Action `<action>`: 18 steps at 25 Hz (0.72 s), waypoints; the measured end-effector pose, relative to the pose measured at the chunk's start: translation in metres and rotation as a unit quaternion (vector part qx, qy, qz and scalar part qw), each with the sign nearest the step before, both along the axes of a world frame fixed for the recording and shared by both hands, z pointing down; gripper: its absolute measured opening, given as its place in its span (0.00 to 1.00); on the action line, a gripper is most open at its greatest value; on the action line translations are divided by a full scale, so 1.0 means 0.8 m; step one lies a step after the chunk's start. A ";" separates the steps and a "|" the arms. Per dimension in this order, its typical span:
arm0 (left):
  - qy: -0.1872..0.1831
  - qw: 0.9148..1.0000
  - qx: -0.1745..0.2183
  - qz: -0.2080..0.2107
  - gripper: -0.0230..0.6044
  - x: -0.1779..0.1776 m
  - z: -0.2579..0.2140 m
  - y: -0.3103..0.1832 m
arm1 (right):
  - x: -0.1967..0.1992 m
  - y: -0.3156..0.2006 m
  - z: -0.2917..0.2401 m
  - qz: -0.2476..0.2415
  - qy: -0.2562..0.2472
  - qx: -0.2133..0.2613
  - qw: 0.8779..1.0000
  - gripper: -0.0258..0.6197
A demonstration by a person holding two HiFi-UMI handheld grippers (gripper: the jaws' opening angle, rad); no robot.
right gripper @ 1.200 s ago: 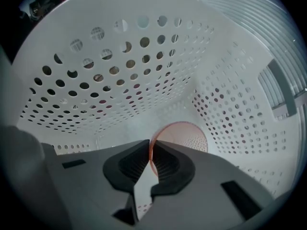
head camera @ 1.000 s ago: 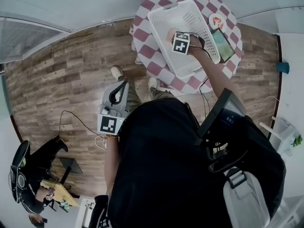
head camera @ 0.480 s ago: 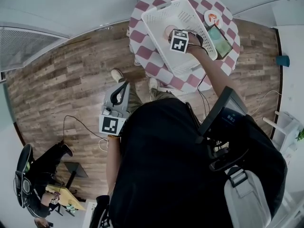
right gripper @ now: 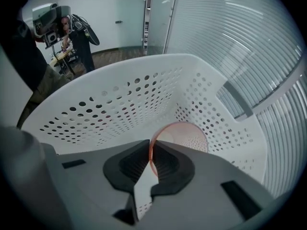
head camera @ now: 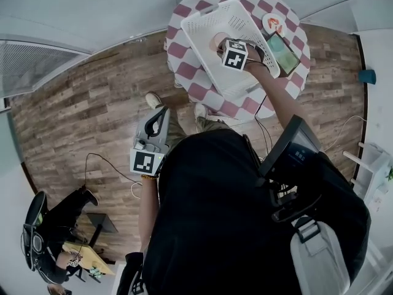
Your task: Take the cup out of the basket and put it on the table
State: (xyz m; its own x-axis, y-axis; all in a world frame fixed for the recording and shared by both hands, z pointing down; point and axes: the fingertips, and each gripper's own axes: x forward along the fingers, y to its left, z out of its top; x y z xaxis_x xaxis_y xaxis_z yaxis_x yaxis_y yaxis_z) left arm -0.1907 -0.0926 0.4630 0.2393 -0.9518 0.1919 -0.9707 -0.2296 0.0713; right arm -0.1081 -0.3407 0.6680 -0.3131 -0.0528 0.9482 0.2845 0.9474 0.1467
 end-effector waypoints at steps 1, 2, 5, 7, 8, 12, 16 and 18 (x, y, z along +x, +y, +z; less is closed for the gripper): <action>-0.001 1.000 0.002 0.002 0.03 0.001 0.000 -0.001 | -0.001 -0.001 -0.004 0.003 -0.006 0.000 1.000 0.08; -0.002 1.000 0.004 0.005 0.03 0.003 0.000 -0.003 | -0.002 -0.002 -0.007 0.006 -0.012 -0.001 1.000 0.08; -0.004 1.000 0.006 0.015 0.03 0.010 -0.001 -0.009 | -0.001 -0.007 -0.013 0.012 -0.022 0.002 1.000 0.08; -0.008 1.000 0.010 0.022 0.03 0.014 -0.003 -0.013 | 0.000 -0.007 -0.021 0.017 -0.032 0.001 0.999 0.08; -0.010 1.000 0.012 0.025 0.03 0.016 -0.003 -0.015 | 0.000 -0.007 -0.026 0.021 -0.038 -0.002 0.999 0.08; -0.016 0.999 0.015 0.035 0.03 0.024 -0.006 -0.023 | 0.002 -0.007 -0.041 0.037 -0.060 -0.010 0.997 0.08; -0.021 0.999 0.015 0.046 0.03 0.031 -0.006 -0.029 | 0.003 -0.008 -0.057 0.047 -0.081 -0.009 0.996 0.08; -0.024 0.998 0.014 0.050 0.03 0.036 -0.005 -0.029 | 0.004 -0.007 -0.066 0.050 -0.091 -0.007 0.995 0.08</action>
State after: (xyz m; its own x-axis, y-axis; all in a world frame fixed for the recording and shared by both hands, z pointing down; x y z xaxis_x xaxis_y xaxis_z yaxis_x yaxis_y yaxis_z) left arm -0.1616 -0.1155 0.4588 0.3238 -0.9291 0.1786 -0.9452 -0.3261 0.0170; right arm -0.1053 -0.3465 0.6154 -0.4737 -0.0799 0.8770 0.1589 0.9718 0.1744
